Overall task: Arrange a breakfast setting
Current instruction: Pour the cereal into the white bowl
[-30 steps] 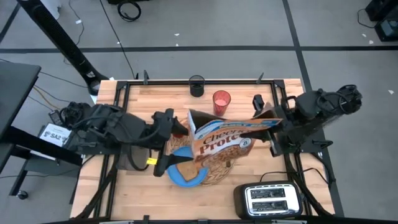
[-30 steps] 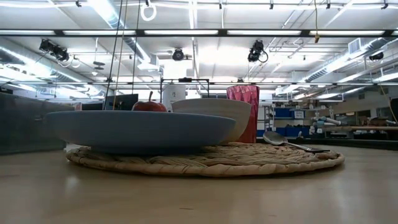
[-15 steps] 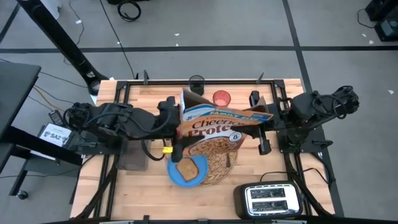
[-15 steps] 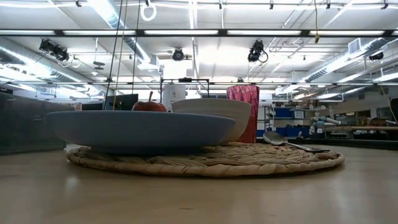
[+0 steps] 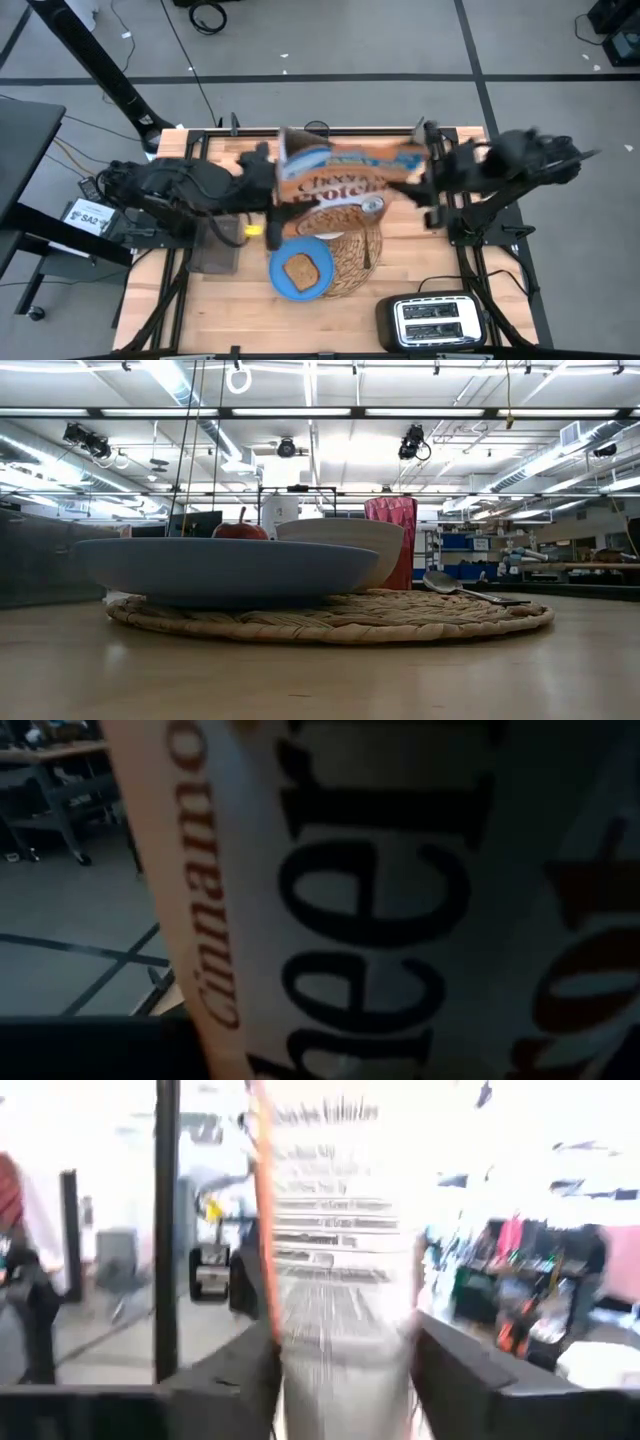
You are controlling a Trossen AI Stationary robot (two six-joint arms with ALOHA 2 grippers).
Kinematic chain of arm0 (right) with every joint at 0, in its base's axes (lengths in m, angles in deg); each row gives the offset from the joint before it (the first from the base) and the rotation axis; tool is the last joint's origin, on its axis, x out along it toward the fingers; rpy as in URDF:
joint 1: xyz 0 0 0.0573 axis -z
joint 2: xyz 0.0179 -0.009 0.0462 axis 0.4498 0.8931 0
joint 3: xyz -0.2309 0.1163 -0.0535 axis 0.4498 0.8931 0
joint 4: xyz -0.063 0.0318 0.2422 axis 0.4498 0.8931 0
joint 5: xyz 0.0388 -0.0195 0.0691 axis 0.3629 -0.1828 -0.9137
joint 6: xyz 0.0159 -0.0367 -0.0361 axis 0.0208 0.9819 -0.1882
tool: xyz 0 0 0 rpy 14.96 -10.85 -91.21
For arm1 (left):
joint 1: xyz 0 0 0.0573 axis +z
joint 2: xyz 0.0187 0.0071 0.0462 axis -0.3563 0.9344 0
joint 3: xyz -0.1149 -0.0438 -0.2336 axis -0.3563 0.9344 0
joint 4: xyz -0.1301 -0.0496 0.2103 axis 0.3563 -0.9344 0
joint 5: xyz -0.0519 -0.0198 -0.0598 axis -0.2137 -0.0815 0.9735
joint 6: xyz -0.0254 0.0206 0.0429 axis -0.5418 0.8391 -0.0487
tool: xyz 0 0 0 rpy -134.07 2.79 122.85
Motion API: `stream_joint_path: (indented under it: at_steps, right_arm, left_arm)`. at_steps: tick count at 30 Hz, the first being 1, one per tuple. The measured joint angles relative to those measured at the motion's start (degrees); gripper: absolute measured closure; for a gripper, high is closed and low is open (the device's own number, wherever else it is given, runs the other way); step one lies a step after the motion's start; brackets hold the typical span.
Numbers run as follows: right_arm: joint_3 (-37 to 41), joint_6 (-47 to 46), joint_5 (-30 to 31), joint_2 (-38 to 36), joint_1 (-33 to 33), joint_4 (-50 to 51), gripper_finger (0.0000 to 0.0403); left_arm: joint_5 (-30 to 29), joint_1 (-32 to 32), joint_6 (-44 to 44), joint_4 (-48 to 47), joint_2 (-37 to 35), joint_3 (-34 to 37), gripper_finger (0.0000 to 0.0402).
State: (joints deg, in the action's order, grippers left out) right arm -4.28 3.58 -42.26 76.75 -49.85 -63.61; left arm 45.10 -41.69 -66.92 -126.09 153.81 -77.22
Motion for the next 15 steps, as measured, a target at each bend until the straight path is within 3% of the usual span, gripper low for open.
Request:
stream_joint_path:
  at_steps: [5, 8, 12, 15]
  right_arm:
    - [-0.17, 0.57, 0.94, -4.53, -0.07, 2.82, 0.0113]
    - [-0.13, -2.68, 0.98, -4.98, -0.07, 8.28, 0.0078]
    - [0.35, -7.3, 1.9, -2.93, -0.02, 13.98, 0.0069]
    - [2.95, -7.37, 3.35, -1.35, 0.46, 10.56, 0.0076]
  left_arm:
    - [-1.26, 0.02, 2.05, -0.4, -5.68, -0.17, 0.0226]
    - [-1.37, 0.04, 6.32, 1.26, -7.99, -0.2, 0.023]
    - [-0.07, 0.84, 13.6, 8.09, -9.25, -0.17, 0.023]
    - [4.27, 2.66, 16.72, 13.93, -9.44, -0.19, 0.023]
